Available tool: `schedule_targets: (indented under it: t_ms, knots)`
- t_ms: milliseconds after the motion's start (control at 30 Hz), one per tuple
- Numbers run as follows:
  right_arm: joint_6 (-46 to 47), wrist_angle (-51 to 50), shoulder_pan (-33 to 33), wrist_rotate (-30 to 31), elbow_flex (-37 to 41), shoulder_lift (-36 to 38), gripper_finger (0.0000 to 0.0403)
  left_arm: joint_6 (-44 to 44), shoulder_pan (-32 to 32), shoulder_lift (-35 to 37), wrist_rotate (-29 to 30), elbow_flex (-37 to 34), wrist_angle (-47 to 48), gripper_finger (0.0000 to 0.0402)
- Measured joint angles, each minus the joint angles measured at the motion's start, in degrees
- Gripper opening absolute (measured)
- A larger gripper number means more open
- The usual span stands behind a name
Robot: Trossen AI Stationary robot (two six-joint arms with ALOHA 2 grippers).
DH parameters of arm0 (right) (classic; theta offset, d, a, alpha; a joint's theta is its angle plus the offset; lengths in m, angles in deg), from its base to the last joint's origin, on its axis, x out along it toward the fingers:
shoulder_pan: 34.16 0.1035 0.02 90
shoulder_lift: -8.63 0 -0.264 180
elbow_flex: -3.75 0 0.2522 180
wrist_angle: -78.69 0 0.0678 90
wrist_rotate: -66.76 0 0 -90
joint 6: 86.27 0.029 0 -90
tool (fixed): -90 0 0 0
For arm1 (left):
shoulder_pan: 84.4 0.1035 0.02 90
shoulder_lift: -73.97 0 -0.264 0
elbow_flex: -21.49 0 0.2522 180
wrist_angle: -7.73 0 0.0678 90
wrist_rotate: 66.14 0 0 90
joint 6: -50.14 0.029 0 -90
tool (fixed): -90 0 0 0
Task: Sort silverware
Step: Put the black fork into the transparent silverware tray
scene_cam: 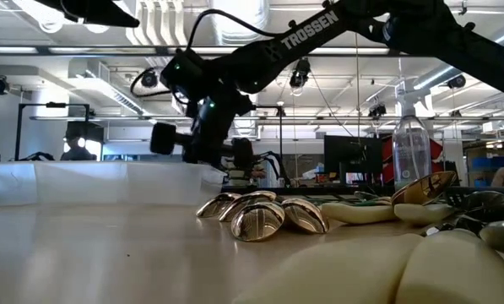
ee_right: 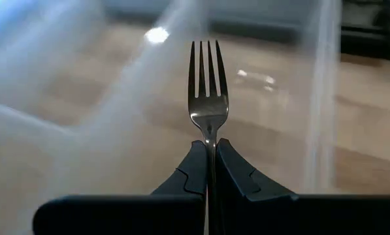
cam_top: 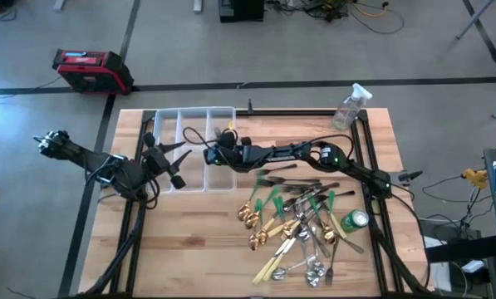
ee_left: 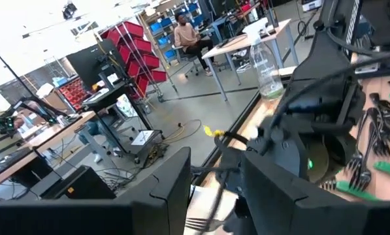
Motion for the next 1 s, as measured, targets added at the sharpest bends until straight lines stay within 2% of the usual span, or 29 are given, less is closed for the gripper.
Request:
schedule_targets:
  t_ms: [133,367,467,600,700,833,1000]
  knots:
    - [3.09,-8.85,-0.36,0.88,-0.2,0.22,0.0,-0.62,-0.02,-1.13,-0.52,0.95,0.11,0.0119]
    - [1.42,-18.54,-0.54,1.63,-0.06,2.27,0.0,-0.22,0.0,-2.7,-0.99,1.13,0.7,0.0121]
    - [0.98,-16.91,-0.3,1.56,0.07,2.67,0.0,-0.24,0.01,-3.22,-0.99,1.13,0.81,0.0119]
    - [0.63,-9.81,0.39,-0.41,0.06,2.12,0.0,-0.37,0.02,-3.85,-1.01,0.96,0.8,0.012]
    - [3.63,-7.86,0.49,-2.31,0.17,1.04,0.0,0.47,0.02,-4.24,-2.87,0.87,1.04,0.0123]
    - [6.46,-8.21,0.11,-1.19,0.17,0.41,0.0,0.19,0.0,-4.53,-6.55,0.87,1.61,0.0128]
    - [6.49,-8.7,0.11,-0.74,0.15,-0.07,0.0,-1.57,-0.02,-4.54,-6.65,0.88,4.63,0.0133]
